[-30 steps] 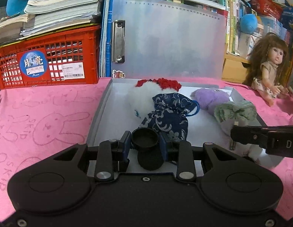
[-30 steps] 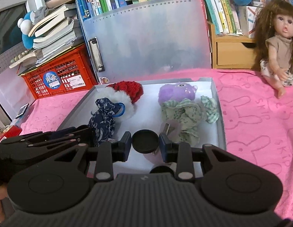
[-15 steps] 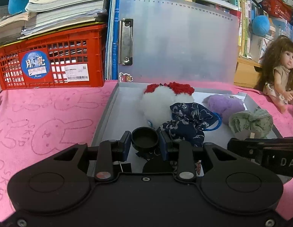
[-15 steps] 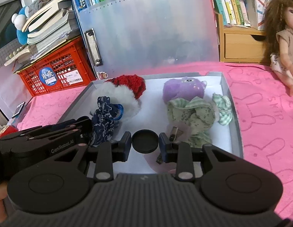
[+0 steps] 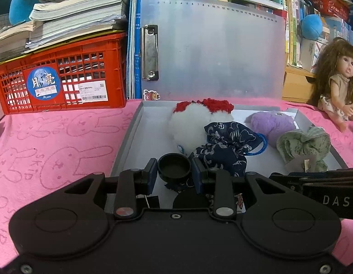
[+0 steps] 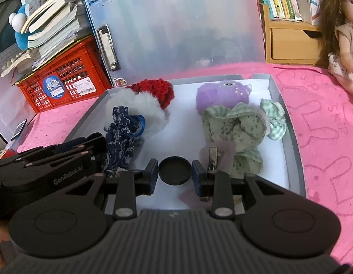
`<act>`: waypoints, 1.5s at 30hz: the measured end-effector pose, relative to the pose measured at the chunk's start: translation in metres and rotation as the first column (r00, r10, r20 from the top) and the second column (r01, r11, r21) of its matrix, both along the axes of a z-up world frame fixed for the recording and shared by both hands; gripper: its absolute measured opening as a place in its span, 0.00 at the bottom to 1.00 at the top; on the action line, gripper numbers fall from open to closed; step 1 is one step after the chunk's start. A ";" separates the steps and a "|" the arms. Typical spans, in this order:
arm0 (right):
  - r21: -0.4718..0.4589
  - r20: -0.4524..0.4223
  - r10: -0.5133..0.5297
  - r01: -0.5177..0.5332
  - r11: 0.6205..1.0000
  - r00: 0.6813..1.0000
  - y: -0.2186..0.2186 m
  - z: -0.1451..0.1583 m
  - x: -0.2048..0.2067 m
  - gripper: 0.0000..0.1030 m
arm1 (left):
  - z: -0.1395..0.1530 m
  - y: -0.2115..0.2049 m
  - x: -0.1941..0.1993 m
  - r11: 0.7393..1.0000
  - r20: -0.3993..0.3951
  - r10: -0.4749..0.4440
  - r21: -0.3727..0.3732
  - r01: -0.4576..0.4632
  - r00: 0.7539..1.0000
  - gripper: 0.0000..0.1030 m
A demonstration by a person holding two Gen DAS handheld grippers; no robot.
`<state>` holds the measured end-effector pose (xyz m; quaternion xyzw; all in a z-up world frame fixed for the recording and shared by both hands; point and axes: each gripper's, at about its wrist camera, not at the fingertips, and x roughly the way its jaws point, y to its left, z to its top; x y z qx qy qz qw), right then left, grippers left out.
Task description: Organize objects
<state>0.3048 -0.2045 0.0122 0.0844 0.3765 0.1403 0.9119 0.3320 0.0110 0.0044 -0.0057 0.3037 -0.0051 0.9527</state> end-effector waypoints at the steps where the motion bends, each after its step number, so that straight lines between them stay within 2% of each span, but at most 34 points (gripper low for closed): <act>1: 0.001 0.000 0.000 0.000 1.000 1.000 0.000 0.000 0.000 0.35 | 0.000 0.000 0.000 1.000 0.000 0.000 0.001 0.000 1.000 0.30; 8: 0.003 0.001 -0.006 0.006 1.000 1.000 -0.001 0.000 -0.001 0.39 | 0.000 0.000 -0.001 1.000 -0.002 0.002 0.000 -0.002 1.000 0.31; 12: 0.013 0.001 -0.006 0.006 1.000 1.000 -0.003 0.002 -0.003 0.39 | 0.001 0.000 -0.002 1.000 -0.002 -0.001 0.000 0.001 1.000 0.38; 16: 0.010 0.015 -0.008 0.008 1.000 1.000 -0.004 0.008 -0.006 0.40 | 0.005 -0.001 -0.004 1.000 -0.003 -0.004 -0.007 0.004 1.000 0.40; 19: 0.008 0.027 -0.009 0.009 1.000 1.000 -0.005 0.013 -0.010 0.45 | 0.009 -0.003 -0.007 1.000 0.003 -0.008 -0.009 0.008 1.000 0.46; 22: 0.010 0.044 -0.015 0.015 1.000 0.999 -0.008 0.019 -0.015 0.53 | 0.015 -0.005 -0.013 1.000 0.021 -0.012 0.007 0.012 1.000 0.56; 24: 0.007 0.057 -0.022 0.021 1.000 0.998 -0.009 0.023 -0.019 0.55 | 0.020 -0.006 -0.018 1.000 0.034 -0.012 0.015 0.012 0.999 0.65; 27: 0.000 0.076 -0.035 0.035 0.999 0.996 -0.012 0.029 -0.026 0.59 | 0.029 -0.006 -0.026 1.000 0.050 -0.018 0.013 0.018 0.999 0.74; 30: -0.008 0.098 -0.049 0.050 0.999 0.994 -0.015 0.035 -0.035 0.63 | 0.036 -0.005 -0.036 1.000 0.064 -0.020 0.012 0.019 0.998 0.78; 37: -0.033 0.134 -0.068 0.074 0.997 0.989 -0.020 0.044 -0.063 0.64 | 0.043 0.005 -0.066 1.000 0.065 -0.012 -0.013 0.013 0.998 0.81; 45: -0.063 0.143 -0.063 0.073 0.995 0.988 -0.019 0.034 -0.100 0.67 | 0.035 0.014 -0.107 1.000 0.050 -0.002 -0.017 0.002 0.999 0.82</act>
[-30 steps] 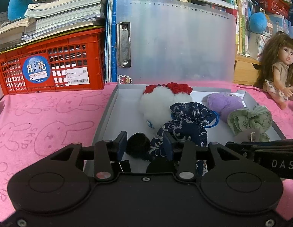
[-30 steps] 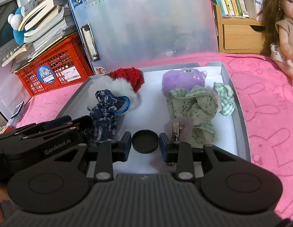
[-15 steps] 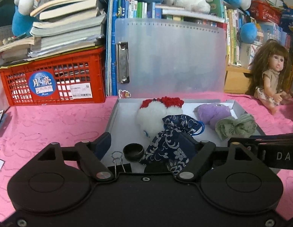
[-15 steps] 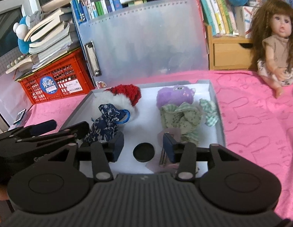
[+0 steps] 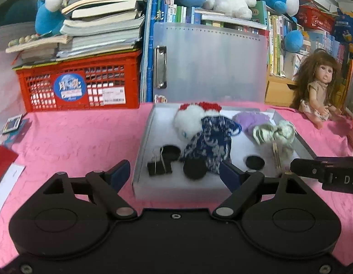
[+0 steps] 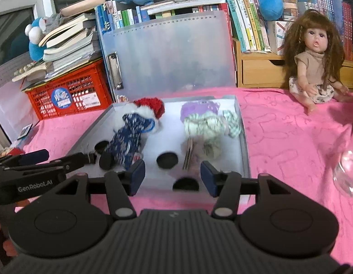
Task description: Organize objects
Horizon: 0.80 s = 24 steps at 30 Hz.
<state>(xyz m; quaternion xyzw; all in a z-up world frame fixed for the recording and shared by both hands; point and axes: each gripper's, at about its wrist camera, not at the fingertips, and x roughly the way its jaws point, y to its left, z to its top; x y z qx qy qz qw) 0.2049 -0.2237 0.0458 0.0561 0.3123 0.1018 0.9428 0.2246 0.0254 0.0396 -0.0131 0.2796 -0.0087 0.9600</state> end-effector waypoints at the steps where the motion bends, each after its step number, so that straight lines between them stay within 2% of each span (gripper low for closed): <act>1: -0.006 -0.001 0.003 -0.003 1.000 1.000 0.001 -0.003 -0.004 0.67 | -0.002 0.001 -0.005 1.000 -0.004 0.000 0.000 0.000 1.000 0.82; 11: -0.069 -0.021 0.010 -0.011 0.998 1.000 0.012 -0.030 -0.037 0.73 | -0.031 0.009 -0.044 1.000 -0.059 0.027 0.008 -0.027 0.998 0.83; 17: -0.096 -0.038 -0.018 0.014 0.995 0.999 0.015 -0.043 -0.042 0.77 | -0.046 0.012 -0.051 0.999 -0.091 0.044 0.003 -0.044 0.995 0.84; 24: -0.150 0.000 -0.021 0.020 0.988 1.000 0.023 -0.050 -0.048 0.84 | -0.050 0.010 -0.049 0.999 -0.100 0.048 0.015 -0.046 0.994 0.90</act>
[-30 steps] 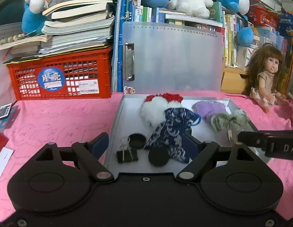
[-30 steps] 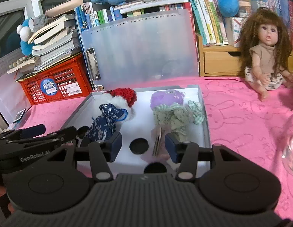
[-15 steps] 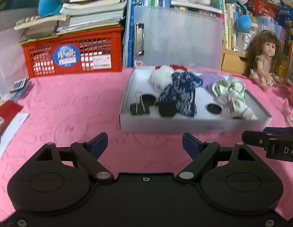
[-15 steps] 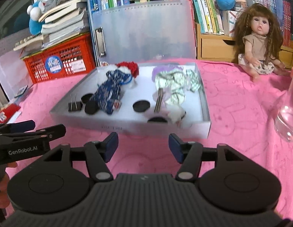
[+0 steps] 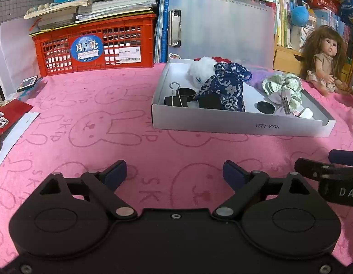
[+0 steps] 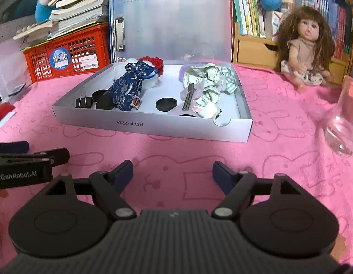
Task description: Organize objects
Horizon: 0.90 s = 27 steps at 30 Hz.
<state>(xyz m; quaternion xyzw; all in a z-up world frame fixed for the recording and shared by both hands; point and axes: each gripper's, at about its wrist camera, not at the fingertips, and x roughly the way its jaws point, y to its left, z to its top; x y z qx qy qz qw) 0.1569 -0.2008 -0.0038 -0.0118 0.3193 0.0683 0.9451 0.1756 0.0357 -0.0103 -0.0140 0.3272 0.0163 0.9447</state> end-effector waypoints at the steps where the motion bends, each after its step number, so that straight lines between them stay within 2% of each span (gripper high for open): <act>1: -0.007 0.006 -0.004 0.004 1.000 1.000 0.001 -0.001 0.000 0.85 | 0.000 0.000 0.001 1.000 -0.004 0.002 0.000 -0.002 1.000 0.91; 9: -0.025 -0.006 -0.017 0.017 1.000 1.000 0.005 -0.005 0.004 0.95 | -0.002 -0.002 0.004 1.000 -0.021 0.005 0.014 -0.005 1.000 0.99; 14: -0.038 -0.019 -0.034 0.034 0.999 0.999 0.006 -0.007 0.006 1.00 | -0.003 -0.003 0.004 1.000 -0.025 0.011 0.019 -0.011 1.000 1.00; 27: -0.038 -0.019 -0.034 0.033 0.999 0.999 0.006 -0.007 0.006 1.00 | -0.003 -0.002 0.004 1.000 -0.026 0.011 0.021 -0.010 1.000 1.00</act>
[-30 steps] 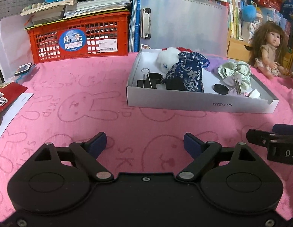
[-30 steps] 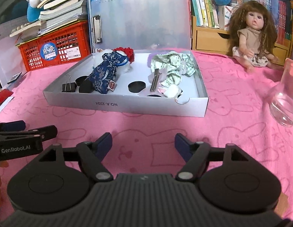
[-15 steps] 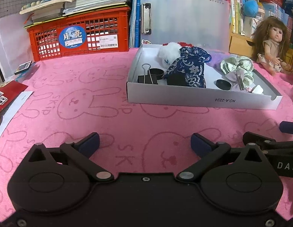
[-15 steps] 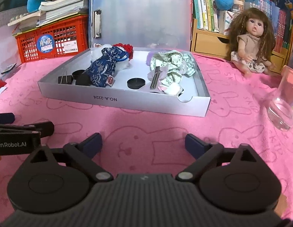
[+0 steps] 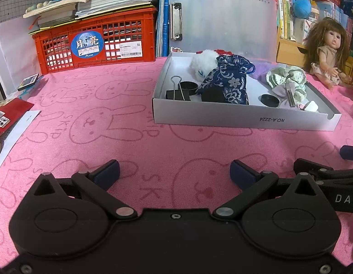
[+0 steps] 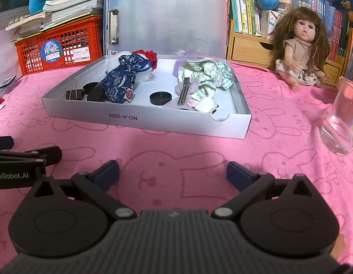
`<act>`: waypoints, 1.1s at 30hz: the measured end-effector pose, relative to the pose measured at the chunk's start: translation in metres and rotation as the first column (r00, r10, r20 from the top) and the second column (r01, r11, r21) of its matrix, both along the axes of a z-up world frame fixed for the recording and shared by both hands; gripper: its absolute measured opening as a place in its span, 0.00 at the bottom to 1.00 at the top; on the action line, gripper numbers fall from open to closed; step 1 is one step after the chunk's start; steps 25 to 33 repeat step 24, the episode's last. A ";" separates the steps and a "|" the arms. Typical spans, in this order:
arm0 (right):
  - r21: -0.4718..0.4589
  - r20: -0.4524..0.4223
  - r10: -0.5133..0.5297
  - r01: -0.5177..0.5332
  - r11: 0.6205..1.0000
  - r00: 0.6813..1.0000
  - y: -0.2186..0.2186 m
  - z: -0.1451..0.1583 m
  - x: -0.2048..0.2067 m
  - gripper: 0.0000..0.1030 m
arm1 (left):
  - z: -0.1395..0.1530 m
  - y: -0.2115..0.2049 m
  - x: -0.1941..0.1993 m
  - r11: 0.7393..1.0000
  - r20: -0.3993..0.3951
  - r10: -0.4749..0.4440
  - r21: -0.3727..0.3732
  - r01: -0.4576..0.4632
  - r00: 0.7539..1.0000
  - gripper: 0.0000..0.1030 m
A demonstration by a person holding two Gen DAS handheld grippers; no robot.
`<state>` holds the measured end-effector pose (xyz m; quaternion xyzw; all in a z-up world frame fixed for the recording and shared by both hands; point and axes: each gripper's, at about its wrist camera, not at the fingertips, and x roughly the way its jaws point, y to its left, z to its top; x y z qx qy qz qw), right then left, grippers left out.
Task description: Organize objects
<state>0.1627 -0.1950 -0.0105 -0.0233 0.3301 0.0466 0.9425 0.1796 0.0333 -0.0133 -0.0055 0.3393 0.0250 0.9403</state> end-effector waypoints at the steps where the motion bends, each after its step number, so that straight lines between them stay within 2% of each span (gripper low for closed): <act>1: 0.000 0.000 0.000 0.000 1.000 1.000 0.000 0.000 0.000 1.00 | 0.000 -0.001 0.000 1.000 0.000 0.000 0.000 0.000 1.000 1.00; 33: 0.000 0.000 0.000 0.000 1.000 1.000 0.000 0.000 0.000 1.00 | 0.000 -0.002 0.000 1.000 0.000 0.008 0.006 -0.008 1.000 1.00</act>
